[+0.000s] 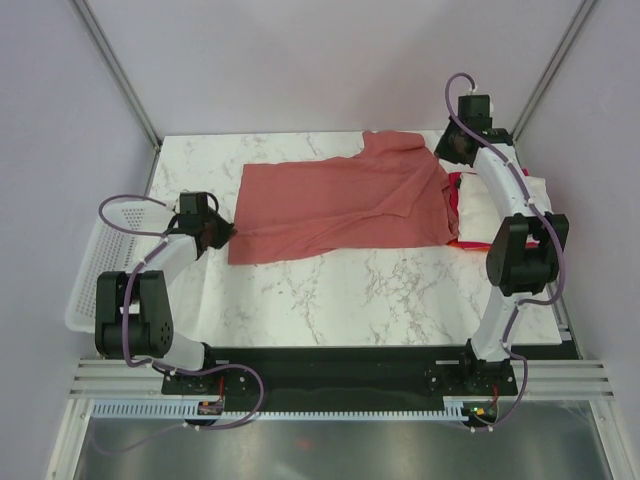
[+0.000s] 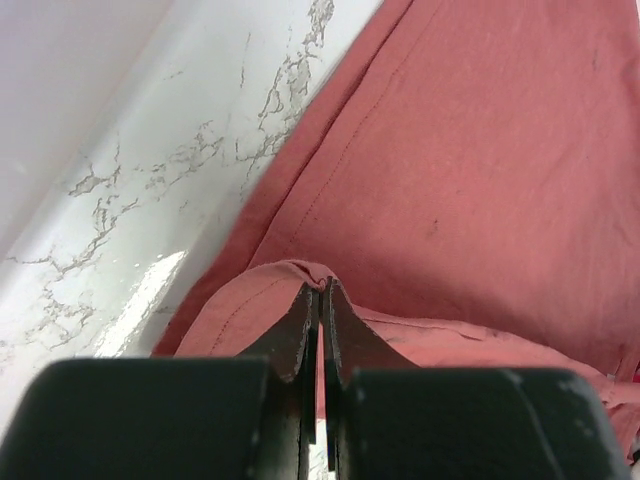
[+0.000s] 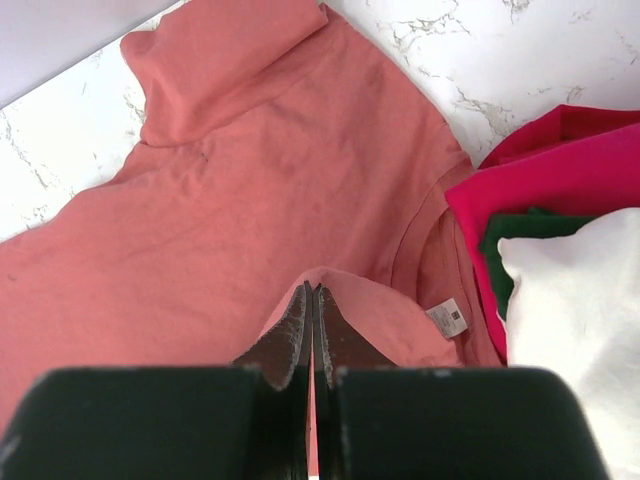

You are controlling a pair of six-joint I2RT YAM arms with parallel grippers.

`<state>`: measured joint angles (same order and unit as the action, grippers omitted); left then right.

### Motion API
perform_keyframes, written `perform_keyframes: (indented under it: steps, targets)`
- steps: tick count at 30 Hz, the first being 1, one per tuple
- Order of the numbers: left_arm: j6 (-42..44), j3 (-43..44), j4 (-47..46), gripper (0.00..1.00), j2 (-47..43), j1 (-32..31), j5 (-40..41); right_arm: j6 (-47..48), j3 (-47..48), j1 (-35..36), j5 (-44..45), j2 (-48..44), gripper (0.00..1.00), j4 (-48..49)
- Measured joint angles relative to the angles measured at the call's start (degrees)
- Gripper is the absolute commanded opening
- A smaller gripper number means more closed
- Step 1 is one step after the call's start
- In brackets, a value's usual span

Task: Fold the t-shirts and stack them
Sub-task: Fold the tshirt

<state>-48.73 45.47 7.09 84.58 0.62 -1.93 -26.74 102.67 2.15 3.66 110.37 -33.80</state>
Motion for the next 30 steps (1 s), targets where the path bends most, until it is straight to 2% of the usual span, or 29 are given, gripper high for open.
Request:
perform_keyframes:
  steps: [10,16,17,18,19,20,22,23,25,26,28,30]
  targets:
    - [-2.3,0.1,-3.3,0.02,0.8,0.1,0.6,0.0,4.4,0.0,0.4,4.0,0.0,-1.0]
    - [-2.2,4.0,-5.0,0.04,7.7,0.1,-3.3,-0.3,7.6,0.5,2.4,7.3,0.0,-0.5]
    - [-2.2,4.1,-5.2,0.12,7.9,0.1,-3.5,-0.3,8.8,0.6,2.8,8.4,0.02,-0.4]
    - [-2.1,4.1,-5.2,0.17,8.0,0.1,-3.7,-0.4,9.8,0.7,3.0,9.4,0.09,-0.3]
    - [-2.0,4.1,-5.3,0.24,7.9,0.1,-4.0,-0.5,10.6,0.9,3.1,10.2,0.33,-0.2]
    - [-2.0,4.2,-5.5,0.41,7.9,0.1,-4.1,-1.0,11.4,1.0,3.3,11.1,0.52,0.0]
    - [-1.3,4.2,-5.6,0.5,7.7,0.1,-4.3,-0.9,11.8,1.2,3.7,12.1,0.73,0.6]
    - [-1.3,4.2,-5.5,0.54,7.5,0.1,-4.4,-0.9,11.7,1.3,3.8,12.3,0.73,0.5]
    - [-0.9,4.0,-5.5,0.6,5.9,0.0,-4.4,-0.6,10.0,1.8,3.8,11.7,0.67,1.5]
    - [-0.7,3.8,-5.5,0.72,4.6,0.0,-4.4,-0.7,7.5,1.9,3.8,10.6,0.65,3.2]
    - [-0.1,2.6,-5.4,0.74,0.7,0.0,-4.4,-1.3,1.0,2.1,3.7,6.9,0.64,4.8]
    - [0.2,1.4,-5.4,0.75,-3.8,0.0,-4.5,-2.5,-9.4,2.3,3.3,0.4,0.62,7.8]
